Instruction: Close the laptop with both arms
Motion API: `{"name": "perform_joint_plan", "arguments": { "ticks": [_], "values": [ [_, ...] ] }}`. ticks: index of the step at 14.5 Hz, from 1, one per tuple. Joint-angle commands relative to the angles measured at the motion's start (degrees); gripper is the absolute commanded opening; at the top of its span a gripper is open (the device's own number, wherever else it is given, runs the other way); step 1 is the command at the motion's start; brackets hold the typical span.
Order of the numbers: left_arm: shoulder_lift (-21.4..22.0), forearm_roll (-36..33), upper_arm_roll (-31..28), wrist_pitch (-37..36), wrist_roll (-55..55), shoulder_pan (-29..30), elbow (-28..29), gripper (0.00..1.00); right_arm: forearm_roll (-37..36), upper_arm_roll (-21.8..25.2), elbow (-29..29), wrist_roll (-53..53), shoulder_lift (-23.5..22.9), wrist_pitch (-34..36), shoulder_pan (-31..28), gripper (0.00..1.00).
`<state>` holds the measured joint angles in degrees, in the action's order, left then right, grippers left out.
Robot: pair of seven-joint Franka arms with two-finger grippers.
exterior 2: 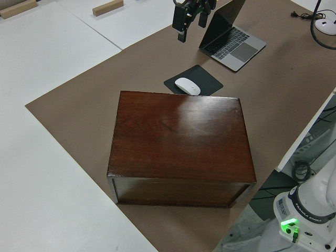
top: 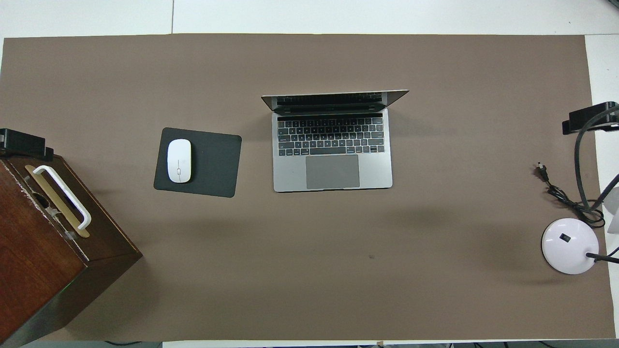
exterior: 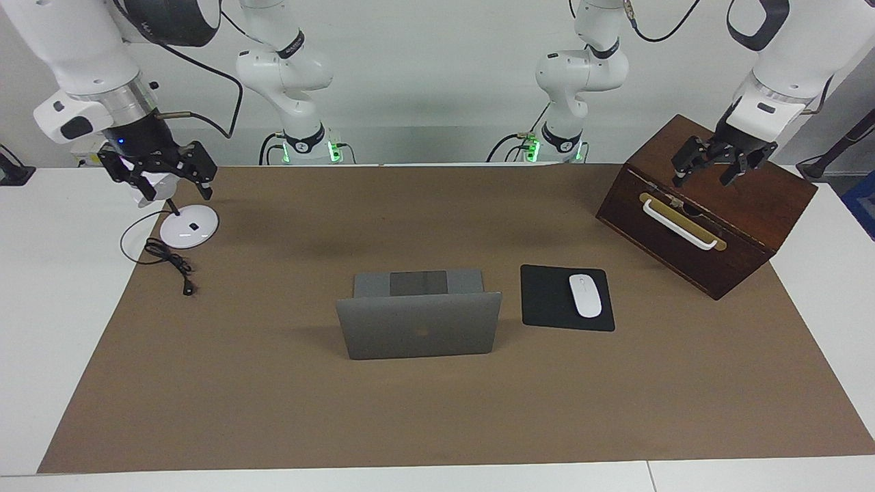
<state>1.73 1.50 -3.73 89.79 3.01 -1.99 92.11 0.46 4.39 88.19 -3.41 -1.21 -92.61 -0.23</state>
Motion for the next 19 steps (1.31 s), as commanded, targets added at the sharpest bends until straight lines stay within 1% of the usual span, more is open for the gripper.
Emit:
{"name": "perform_joint_plan", "arguments": {
  "ticks": [1,13,14,16,17,19],
  "values": [
    [1.3,-0.2,-0.4,0.0,-0.9,-0.6,1.0,1.0,0.2,-0.2,-0.9,0.9,-0.6,-0.6,-0.4,1.0],
    [1.2,-0.2,-0.3,0.6,-0.8,-0.7,1.0,1.0,-0.1,-0.2,-0.9,0.5,-0.6,-0.6,-0.5,1.0],
    [1.2,-0.2,-0.3,0.7,-0.9,-0.7,1.0,0.89,-0.2,-0.2,-0.9,0.5,-0.6,-0.6,-0.5,1.0],
    [1.2,-0.2,-0.4,0.7,-0.9,-0.7,1.0,0.2,-0.1,-0.2,-0.9,0.5,-0.7,-0.6,-0.5,1.0],
    [1.2,-0.2,-0.3,0.6,-1.1,-0.7,1.0,0.01,-0.1,-0.2,-0.9,0.5,-0.7,-0.6,-0.5,1.0],
    [1.3,-0.1,-0.3,0.6,-0.9,-0.7,0.9,0.0,-0.1,-0.2,-0.9,0.5,-0.7,-0.6,-0.5,1.0]
  ]
}}
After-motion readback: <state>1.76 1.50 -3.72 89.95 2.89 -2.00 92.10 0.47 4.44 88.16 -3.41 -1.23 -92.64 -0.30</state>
